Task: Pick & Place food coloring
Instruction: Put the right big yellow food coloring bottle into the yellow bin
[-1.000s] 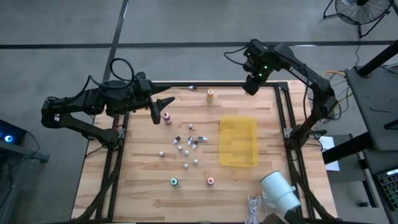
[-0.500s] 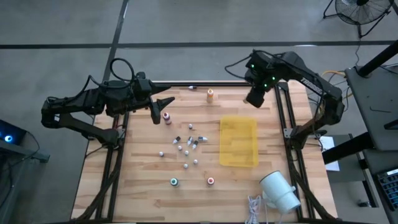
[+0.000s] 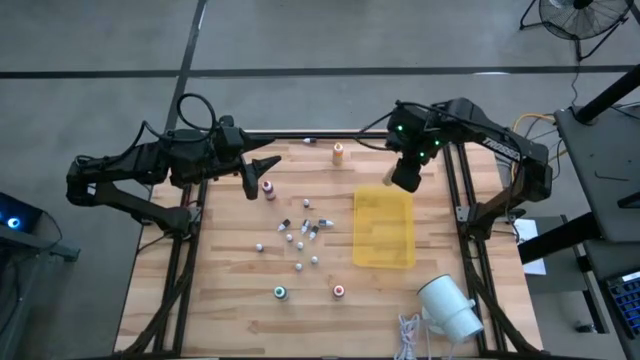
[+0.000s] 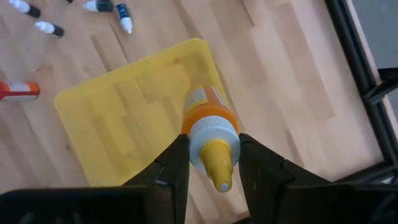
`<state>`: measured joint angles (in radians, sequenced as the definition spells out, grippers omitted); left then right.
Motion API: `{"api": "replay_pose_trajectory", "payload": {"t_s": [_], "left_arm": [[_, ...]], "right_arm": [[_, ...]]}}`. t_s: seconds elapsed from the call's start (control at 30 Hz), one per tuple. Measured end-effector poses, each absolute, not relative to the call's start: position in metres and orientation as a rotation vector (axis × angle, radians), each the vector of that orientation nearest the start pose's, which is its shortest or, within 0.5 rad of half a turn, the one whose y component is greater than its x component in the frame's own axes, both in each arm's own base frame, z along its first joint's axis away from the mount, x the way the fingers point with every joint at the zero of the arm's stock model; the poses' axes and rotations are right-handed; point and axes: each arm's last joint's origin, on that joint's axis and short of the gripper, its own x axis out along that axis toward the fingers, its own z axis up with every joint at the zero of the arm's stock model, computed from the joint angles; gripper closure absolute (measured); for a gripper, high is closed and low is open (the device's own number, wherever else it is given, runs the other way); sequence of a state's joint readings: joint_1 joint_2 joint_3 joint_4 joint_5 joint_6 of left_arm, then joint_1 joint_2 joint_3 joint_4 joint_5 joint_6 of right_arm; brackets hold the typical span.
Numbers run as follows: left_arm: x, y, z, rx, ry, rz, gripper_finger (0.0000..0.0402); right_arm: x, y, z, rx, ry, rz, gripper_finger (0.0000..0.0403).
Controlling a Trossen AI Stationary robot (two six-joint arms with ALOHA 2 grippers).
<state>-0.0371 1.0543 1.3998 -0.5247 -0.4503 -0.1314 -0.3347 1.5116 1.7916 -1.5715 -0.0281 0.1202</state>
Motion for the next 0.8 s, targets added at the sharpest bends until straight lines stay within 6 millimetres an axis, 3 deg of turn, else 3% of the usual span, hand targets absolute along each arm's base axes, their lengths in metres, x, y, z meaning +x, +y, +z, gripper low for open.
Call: {"api": "replay_pose_trajectory", "payload": {"t_s": [0.4,0.8], "left_arm": [[0.192,0.006,0.456,-0.086,0.148,0.423,0.0197],[0.192,0.006,0.456,-0.086,0.148,0.423,0.0197]], "right_arm": [[0.244,-0.054,0.398,0.317,1.272,-0.269,0.0302],[0.245,-0.048,0.382,0.328,1.34,-0.277,0.0302]]}}
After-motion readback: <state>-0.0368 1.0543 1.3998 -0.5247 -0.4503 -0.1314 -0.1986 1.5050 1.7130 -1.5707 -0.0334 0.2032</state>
